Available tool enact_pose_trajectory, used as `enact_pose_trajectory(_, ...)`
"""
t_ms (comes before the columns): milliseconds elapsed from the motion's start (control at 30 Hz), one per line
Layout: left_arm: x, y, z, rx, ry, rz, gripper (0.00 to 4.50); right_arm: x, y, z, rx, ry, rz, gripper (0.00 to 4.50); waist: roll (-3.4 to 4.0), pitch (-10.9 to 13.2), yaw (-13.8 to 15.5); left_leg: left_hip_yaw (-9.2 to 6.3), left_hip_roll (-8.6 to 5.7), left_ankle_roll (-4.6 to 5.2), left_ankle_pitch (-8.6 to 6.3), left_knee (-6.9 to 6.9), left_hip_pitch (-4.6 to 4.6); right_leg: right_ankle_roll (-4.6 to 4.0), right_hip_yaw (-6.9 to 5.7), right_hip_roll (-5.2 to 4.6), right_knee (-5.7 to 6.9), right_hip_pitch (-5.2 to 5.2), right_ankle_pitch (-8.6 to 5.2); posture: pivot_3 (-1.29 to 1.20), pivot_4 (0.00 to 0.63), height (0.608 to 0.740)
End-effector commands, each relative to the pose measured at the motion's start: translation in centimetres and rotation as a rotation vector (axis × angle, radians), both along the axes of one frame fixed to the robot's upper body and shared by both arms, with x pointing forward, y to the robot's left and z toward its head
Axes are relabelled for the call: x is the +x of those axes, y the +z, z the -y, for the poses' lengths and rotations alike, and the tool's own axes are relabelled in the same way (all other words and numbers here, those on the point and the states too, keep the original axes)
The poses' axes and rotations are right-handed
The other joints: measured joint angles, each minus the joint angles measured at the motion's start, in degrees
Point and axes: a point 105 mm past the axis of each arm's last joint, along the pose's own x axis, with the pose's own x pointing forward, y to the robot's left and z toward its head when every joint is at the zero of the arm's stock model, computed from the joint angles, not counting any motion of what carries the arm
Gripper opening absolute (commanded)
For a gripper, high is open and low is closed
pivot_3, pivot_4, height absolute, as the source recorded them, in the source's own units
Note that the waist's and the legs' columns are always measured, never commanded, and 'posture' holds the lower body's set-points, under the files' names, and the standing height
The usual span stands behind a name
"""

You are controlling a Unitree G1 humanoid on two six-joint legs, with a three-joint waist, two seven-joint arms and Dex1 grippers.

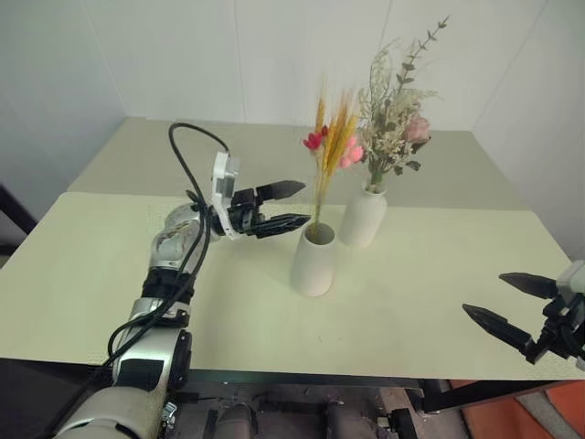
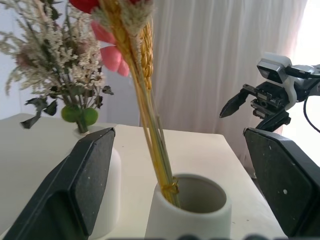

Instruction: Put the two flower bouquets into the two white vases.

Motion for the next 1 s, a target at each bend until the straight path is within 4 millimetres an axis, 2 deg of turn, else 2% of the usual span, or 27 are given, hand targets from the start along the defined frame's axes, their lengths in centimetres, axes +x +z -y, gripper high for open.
enact_pose_trajectory(33,-1.3,2.6,-3.3,-0.072,0.053,0.079,4.48,0.2,0.9,0.4,-0.026,-0.003,0.043,4.50,0.00,0.0,-0.4,0.00,0.00,0.00,0.00,0.00,0.00,0.00,0.00,0.00,0.00,-0.01,0.00,0.00,0.150,0.740)
enact_pose_trajectory(133,-1.9,2.6,-6.1,-0.031,0.170,0.101,4.48,0.6,1.0,0.6,-0.017,0.000,0.039,4.50,0.02,0.0,-0.5,0.00,0.03,0.00,0.00,-0.01,0.02,0.05,-0.01,0.01,0.04,-0.02,0.02,0.00,0.150,0.740)
enact_pose_trajectory(233,-3.7,2.8,-9.5,0.031,0.268,0.127,4.48,1.3,1.2,1.1,-0.027,-0.001,0.049,4.50,0.03,0.0,-1.2,0.01,0.03,0.00,0.00,-0.01,0.09,-0.02,0.01,0.00,0.05,0.04,-0.01,0.00,0.150,0.740)
enact_pose_trajectory(433,-6.5,4.1,-12.6,0.088,0.394,0.156,4.48,2.6,1.3,1.8,-0.082,0.004,0.098,4.50,0.02,0.0,-0.9,0.01,0.07,0.00,0.00,-0.01,0.06,-0.08,-0.10,-0.06,0.04,0.04,-0.04,0.00,0.150,0.740)
enact_pose_trajectory(667,-8.1,4.0,-13.0,0.141,0.449,0.166,4.48,4.0,2.0,1.8,-0.073,0.027,0.133,4.50,0.02,0.0,-0.9,0.05,0.09,0.00,-0.01,-0.01,0.06,-0.11,-0.10,-0.07,0.04,0.00,-0.07,0.00,0.150,0.740)
enact_pose_trajectory(867,-7.6,3.6,-12.8,0.190,0.492,0.181,4.48,4.0,4.0,1.3,0.005,0.067,0.168,4.50,0.03,0.0,-1.0,0.04,0.09,0.00,-0.01,-0.02,0.05,-0.12,-0.11,-0.06,0.03,0.00,-0.08,0.00,0.150,0.740)
enact_pose_trajectory(1000,-6.4,4.0,-12.5,0.161,0.527,0.183,4.48,4.1,3.6,1.9,0.073,0.062,0.135,4.50,0.02,0.0,-0.9,0.04,0.08,0.00,-0.01,-0.02,0.03,-0.13,-0.12,-0.06,0.01,0.00,-0.09,0.00,0.150,0.740)
